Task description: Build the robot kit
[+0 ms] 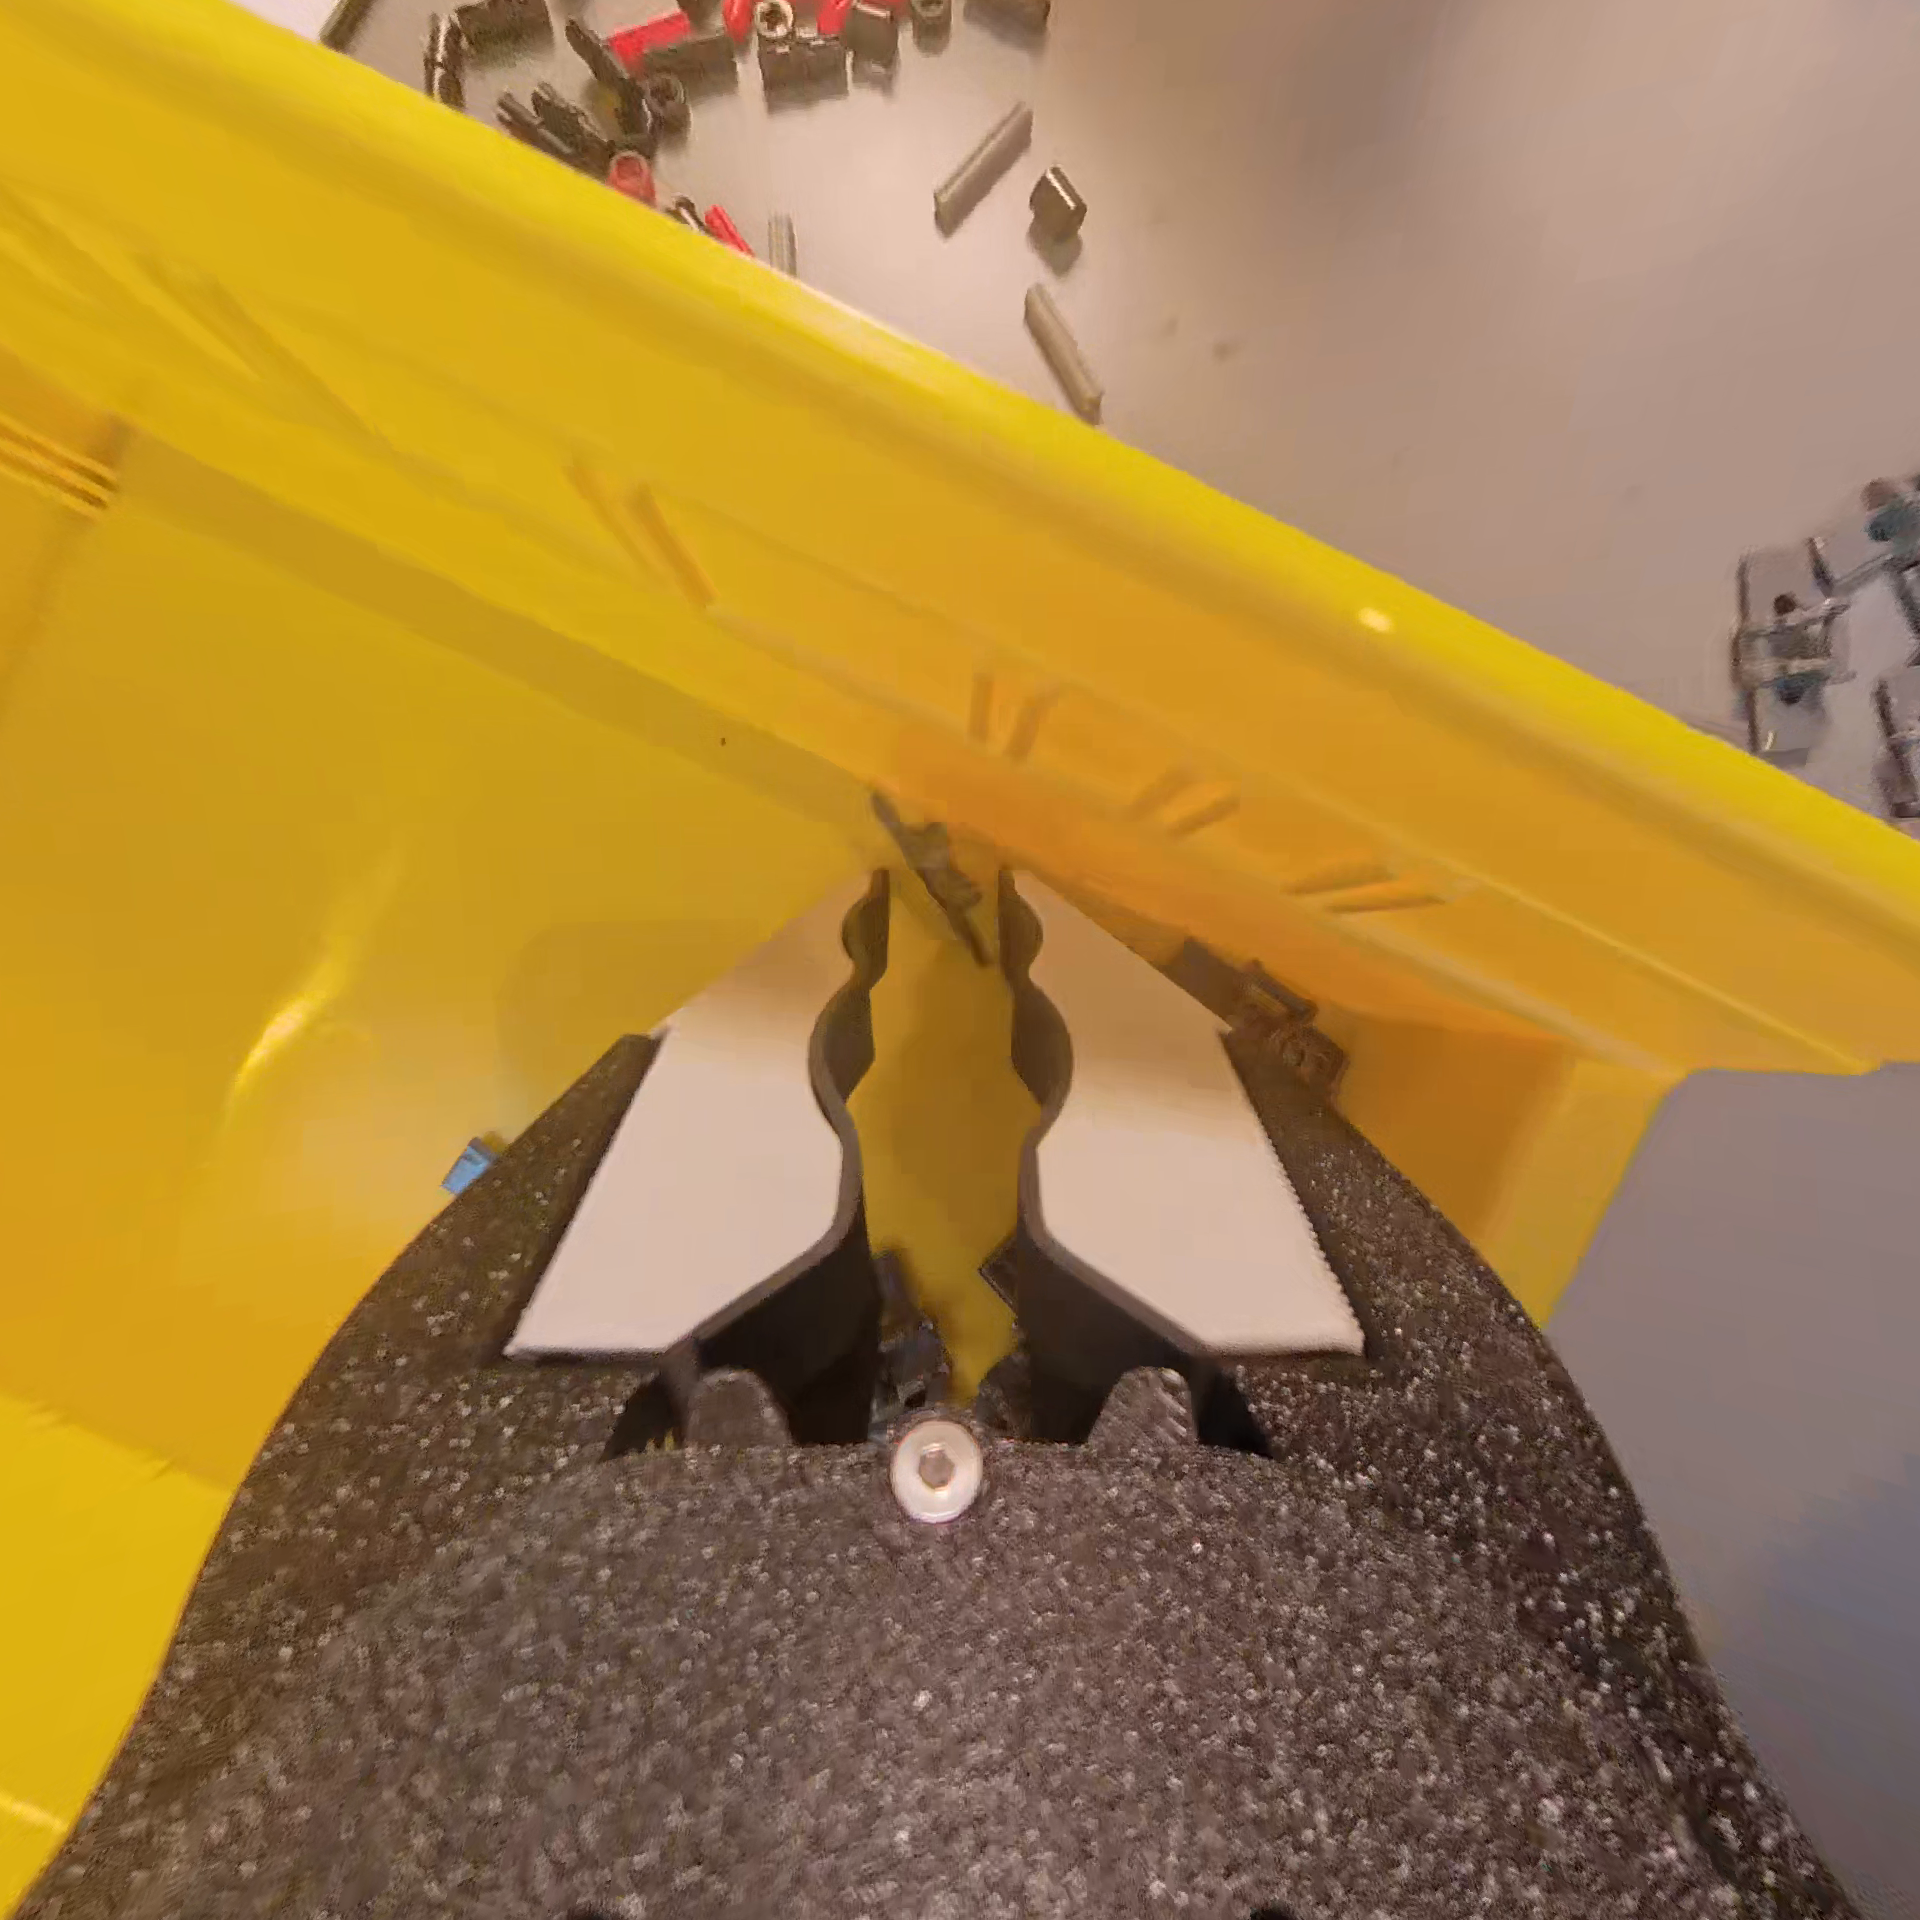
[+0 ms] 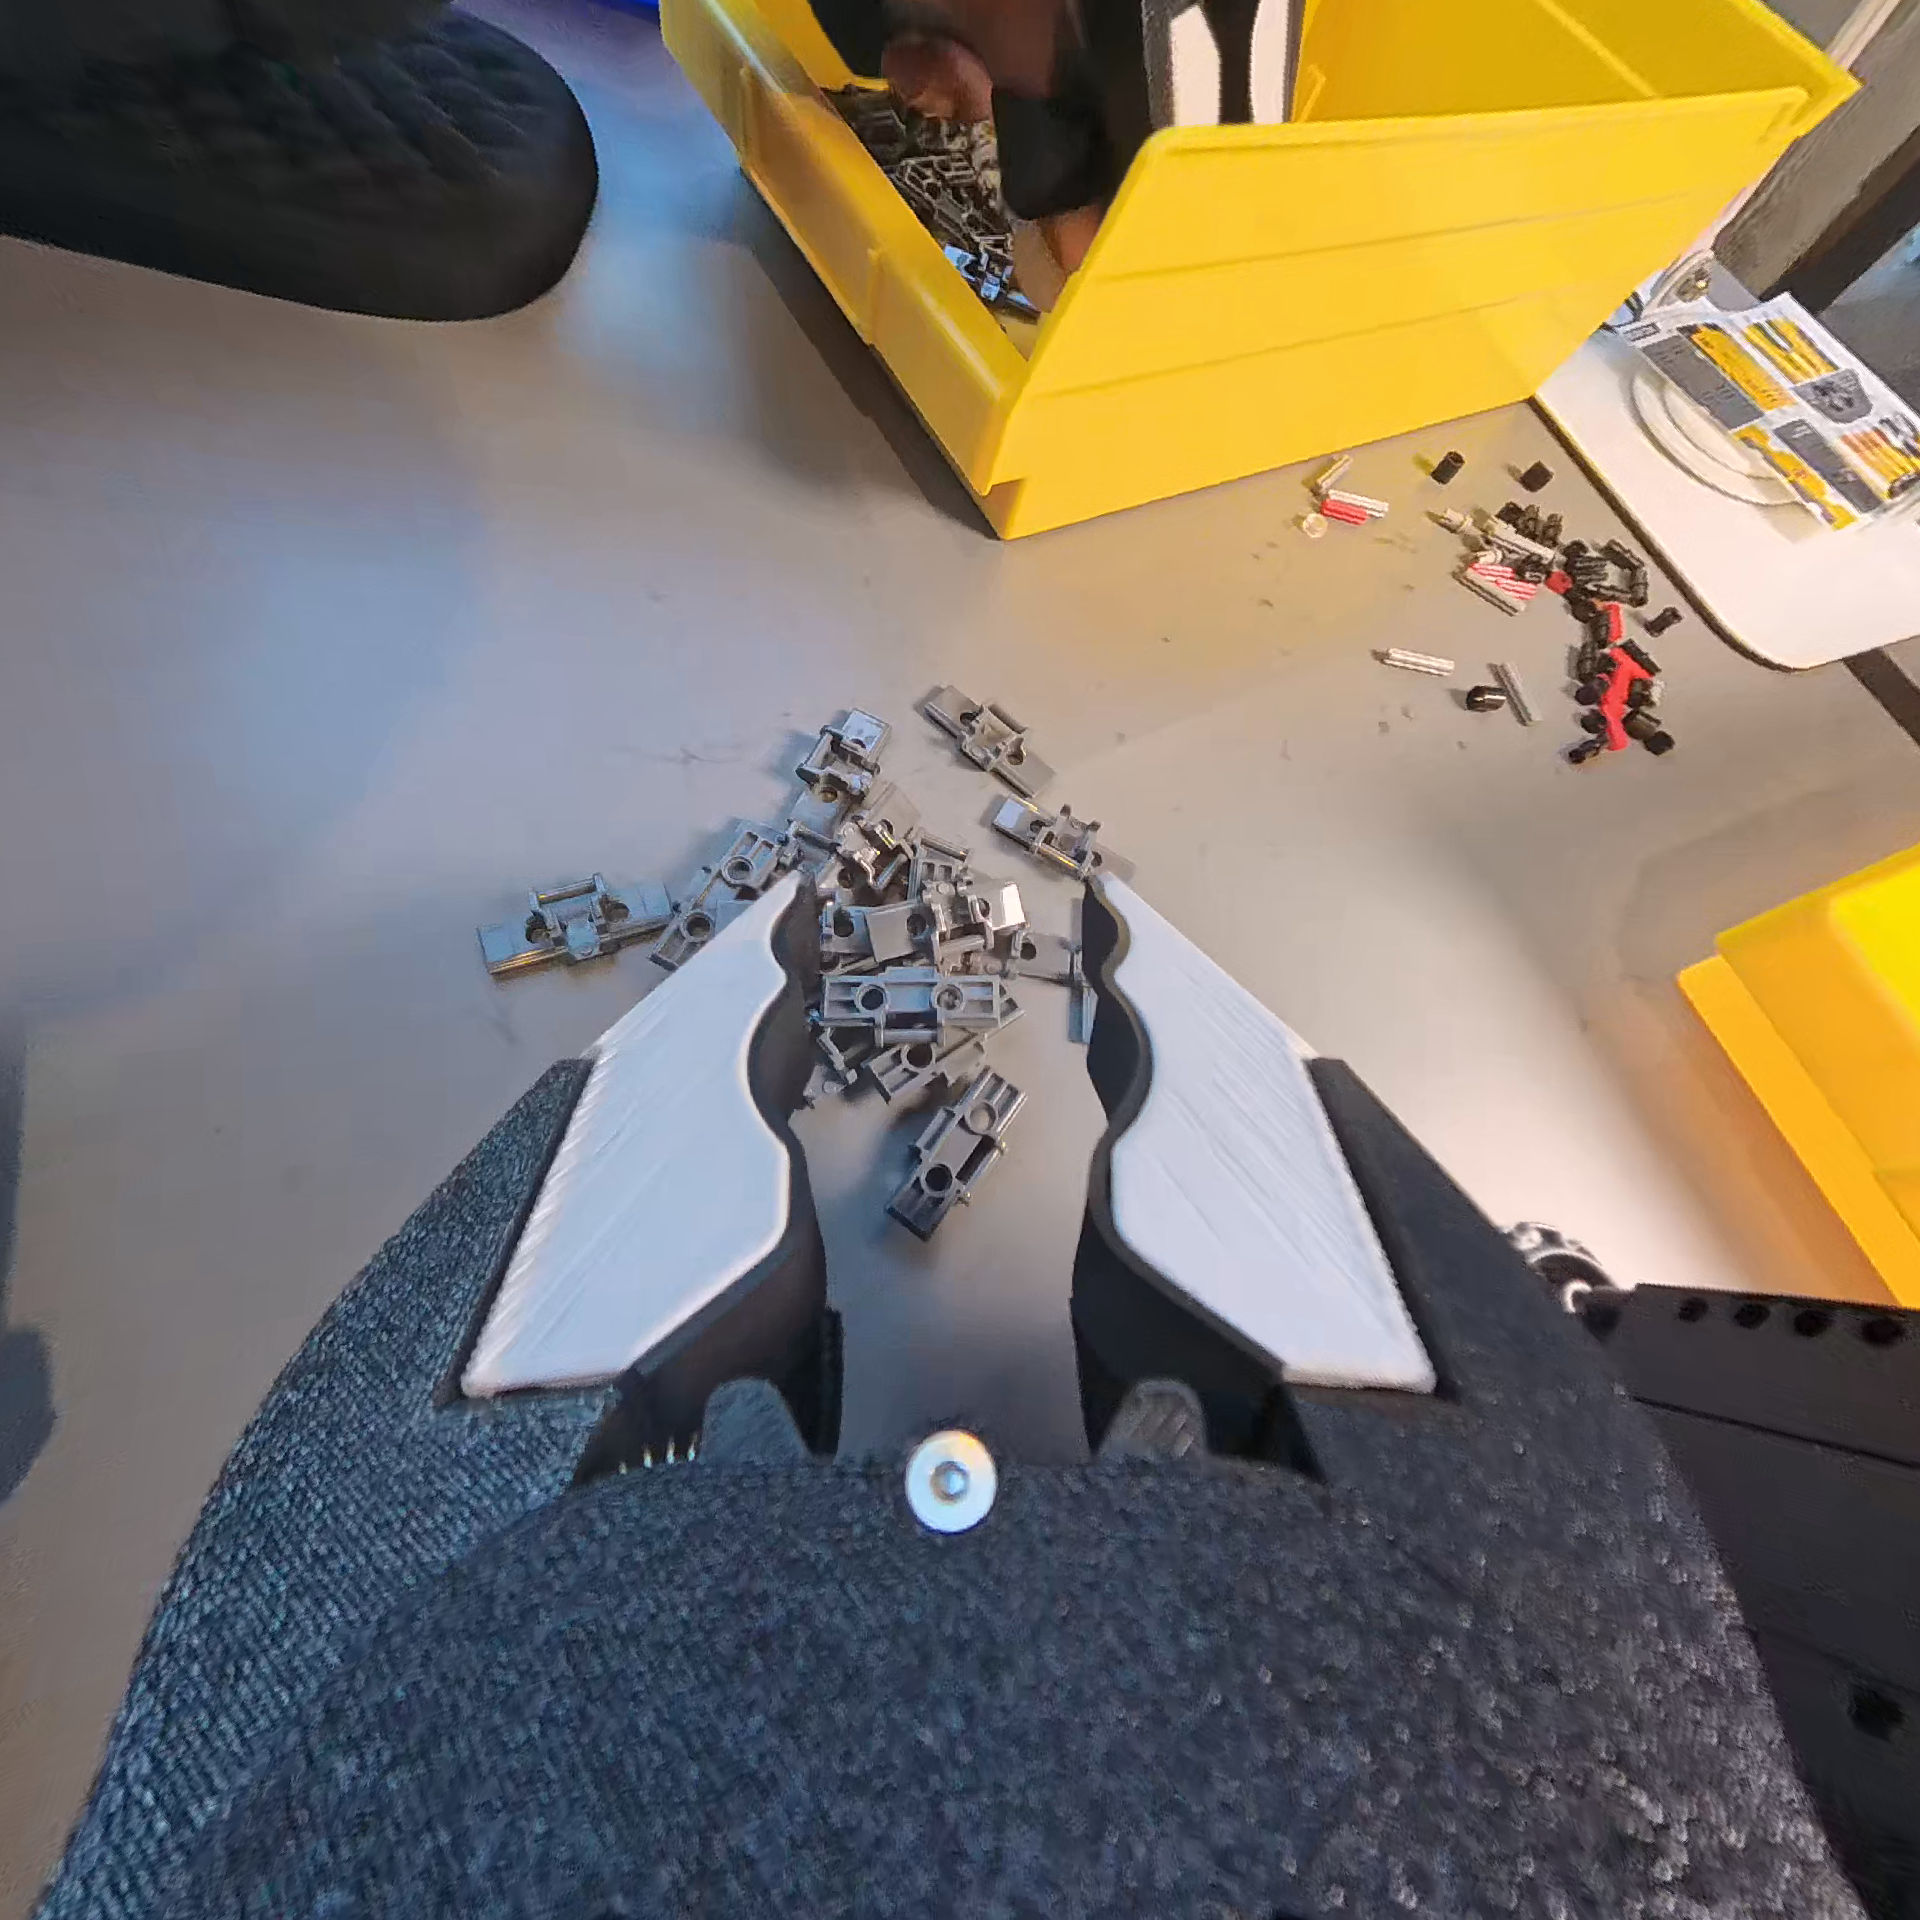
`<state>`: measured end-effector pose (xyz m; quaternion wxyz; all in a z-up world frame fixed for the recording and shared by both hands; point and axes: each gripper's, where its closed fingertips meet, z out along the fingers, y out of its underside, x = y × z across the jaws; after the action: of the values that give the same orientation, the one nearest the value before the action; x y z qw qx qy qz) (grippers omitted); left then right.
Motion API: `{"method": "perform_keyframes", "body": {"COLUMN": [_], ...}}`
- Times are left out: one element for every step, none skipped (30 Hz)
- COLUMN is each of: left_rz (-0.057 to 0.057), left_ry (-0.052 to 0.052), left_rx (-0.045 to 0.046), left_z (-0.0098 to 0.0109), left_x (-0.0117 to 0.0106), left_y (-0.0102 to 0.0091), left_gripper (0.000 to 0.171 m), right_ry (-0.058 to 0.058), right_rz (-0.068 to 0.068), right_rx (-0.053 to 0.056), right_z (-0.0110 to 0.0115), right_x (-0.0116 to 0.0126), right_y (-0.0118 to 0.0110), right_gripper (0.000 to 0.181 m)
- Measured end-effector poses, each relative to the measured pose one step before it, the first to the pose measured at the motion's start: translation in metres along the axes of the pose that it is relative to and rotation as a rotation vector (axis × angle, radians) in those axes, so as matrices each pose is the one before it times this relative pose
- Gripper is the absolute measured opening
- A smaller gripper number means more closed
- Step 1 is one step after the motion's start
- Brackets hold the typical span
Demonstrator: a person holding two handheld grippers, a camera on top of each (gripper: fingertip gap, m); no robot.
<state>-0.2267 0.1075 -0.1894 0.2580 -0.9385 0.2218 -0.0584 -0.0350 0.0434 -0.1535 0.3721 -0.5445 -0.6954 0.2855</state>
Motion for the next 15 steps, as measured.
{"method": "perform_keyframes", "body": {"left_rz": [0.0107, 0.009, 0.0051, -0.0021, -0.0058, -0.0087, -0.0096, -0.0057, 0.0046, 0.0197, 0.03, 0.0291, 0.0203, 0.0132, 0.0027], "left_ry": [-0.0001, 0.0039, 0.0077, 0.0116, 0.0061, -0.0029, -0.0053, 0.0017, 0.0116, 0.0211, 0.0385, 0.0651, 0.0833, 0.0852, 0.0766], "left_rx": [-0.01197, -0.00708, -0.0013, 0.00161, 0.0091, 0.01925, 0.03069, 0.04555, 0.05927, 0.06364, 0.05907, 0.05306, 0.04262, 0.03063, 0.02242], "left_z": [-0.00003, -0.00043, -0.0008, -0.00126, -0.00278, -0.0054, -0.00848, -0.01127, -0.01344, -0.01426, -0.0132, -0.01033, -0.00568, -0.00048, 0.00381], "left_x": [-0.00046, 0.00009, 0.00063, 0.00142, 0.00079, 0.00001, 0.00071, 0.00345, 0.00787, 0.01268, 0.01805, 0.02383, 0.02688, 0.02602, 0.02244], "left_y": [0.00106, 0.00066, 0.00061, 0.00117, 0.00087, -0.00029, -0.00191, -0.00451, -0.00748, -0.00997, -0.01092, -0.01154, -0.01049, -0.00806, -0.00568], "left_gripper": [0.016, 0.011, 0.008, 0.008, 0.008, 0.008, 0.008, 0.008, 0.008, 0.007, 0.007, 0.007, 0.007, 0.007, 0.008], "right_ry": [0.0005, 0.003, 0.005, 0.0072, 0.0061, 0.0058, 0.0103, 0.0105, 0.01, 0.0131, 0.0117, 0.0062, 0.0065, 0.0, -0.0061], "right_rz": [0.0077, 0.0049, 0.001, -0.0016, -0.0022, -0.0025, -0.0052, -0.01, -0.0148, -0.0173, -0.0203, -0.0238, -0.0282, -0.034, -0.0381], "right_rx": [0.0058, 0.0083, 0.01, 0.0123, 0.0148, 0.0182, 0.0244, 0.0302, 0.0346, 0.0377, 0.041, 0.0452, 0.0496, 0.0487, 0.0446], "right_z": [-0.00069, -0.00058, -0.00055, -0.00063, -0.00072, -0.00071, -0.00096, -0.00113, -0.00098, -0.00066, -0.00027, 0.00015, 0.00074, 0.00137, 0.00212], "right_x": [0.00059, 0.00077, 0.0009, 0.00104, 0.00084, 0.00089, 0.00158, 0.00147, 0.00105, 0.00142, 0.00115, 0.00012, -0.00028, -0.00162, -0.0031], "right_y": [0.00034, -0.00057, -0.0016, -0.00261, -0.00343, -0.00413, -0.00528, -0.00656, -0.00762, -0.00865, -0.00976, -0.01094, -0.01232, -0.01267, -0.01225], "right_gripper": [0.05, 0.05, 0.049, 0.048, 0.047, 0.047, 0.047, 0.047, 0.047, 0.048, 0.048, 0.049, 0.048, 0.048, 0.048]}}
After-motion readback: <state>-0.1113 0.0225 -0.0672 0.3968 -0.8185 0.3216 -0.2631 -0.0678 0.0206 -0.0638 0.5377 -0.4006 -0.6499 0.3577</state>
